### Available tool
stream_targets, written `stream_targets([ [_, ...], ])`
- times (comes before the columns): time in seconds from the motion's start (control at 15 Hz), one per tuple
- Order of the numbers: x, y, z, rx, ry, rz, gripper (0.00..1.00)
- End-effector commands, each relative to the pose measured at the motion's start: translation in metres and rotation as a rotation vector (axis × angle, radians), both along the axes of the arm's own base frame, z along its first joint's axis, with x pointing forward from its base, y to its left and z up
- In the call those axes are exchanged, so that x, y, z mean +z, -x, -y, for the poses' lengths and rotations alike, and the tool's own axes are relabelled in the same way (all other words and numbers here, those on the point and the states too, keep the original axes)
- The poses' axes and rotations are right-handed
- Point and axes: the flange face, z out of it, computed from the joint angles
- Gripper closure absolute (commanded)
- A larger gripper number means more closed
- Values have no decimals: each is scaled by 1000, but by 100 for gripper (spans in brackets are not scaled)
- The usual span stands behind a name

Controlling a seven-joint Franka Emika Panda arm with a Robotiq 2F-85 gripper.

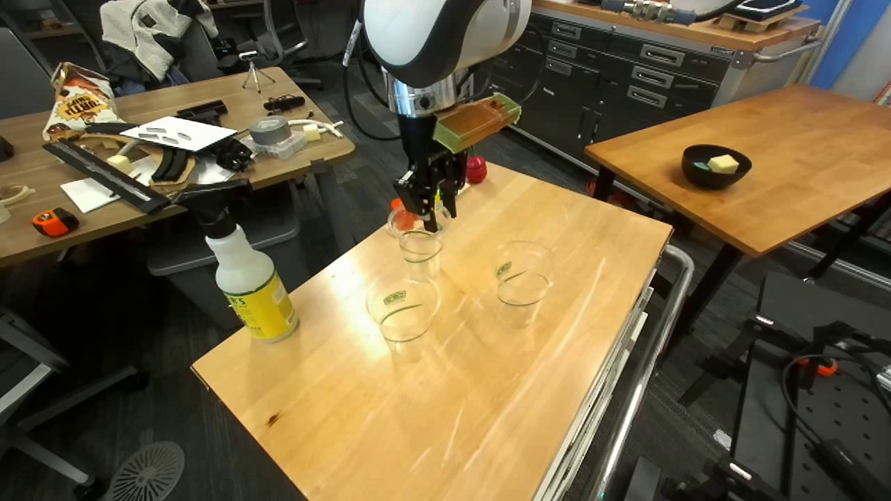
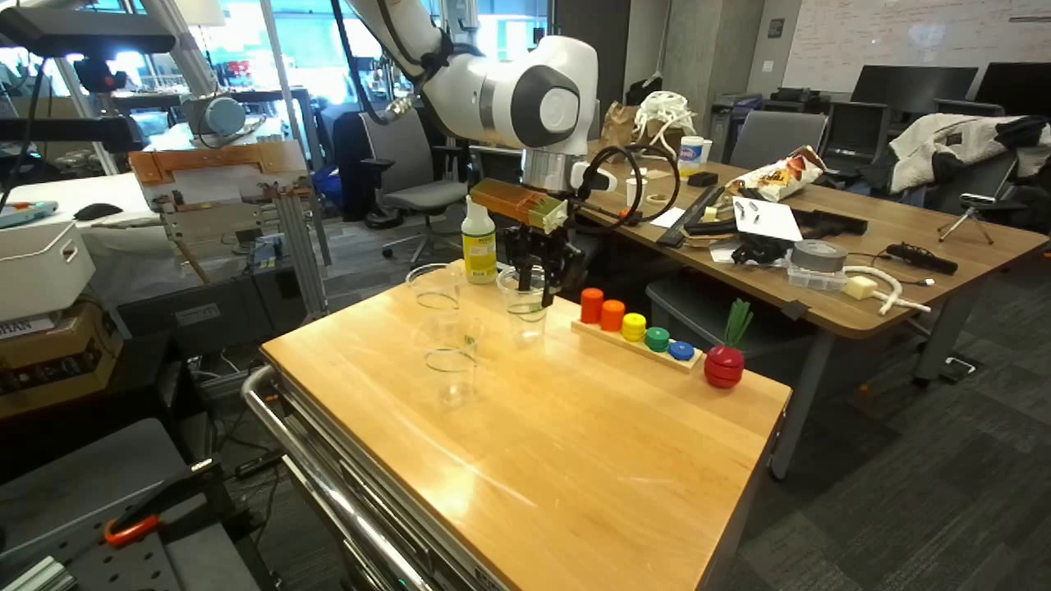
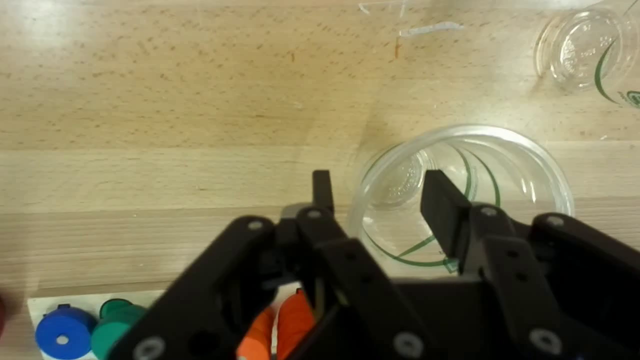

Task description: Stack the cups from right to left

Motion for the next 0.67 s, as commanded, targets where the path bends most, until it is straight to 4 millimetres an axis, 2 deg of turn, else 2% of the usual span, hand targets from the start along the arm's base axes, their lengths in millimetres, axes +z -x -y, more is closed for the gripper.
stream_targets([
  [0.0,-3,-7,-8,-24,-10,10,82],
  [0.13,-7,-5,-7,-40,-8,2,96],
  [0.2,-8,-5,-5,-51,-8,-3,99],
  [0.47,-6,-5,5,-121,-3,1,98],
  [0.6,6,-6,14,-173,18,-3,98],
])
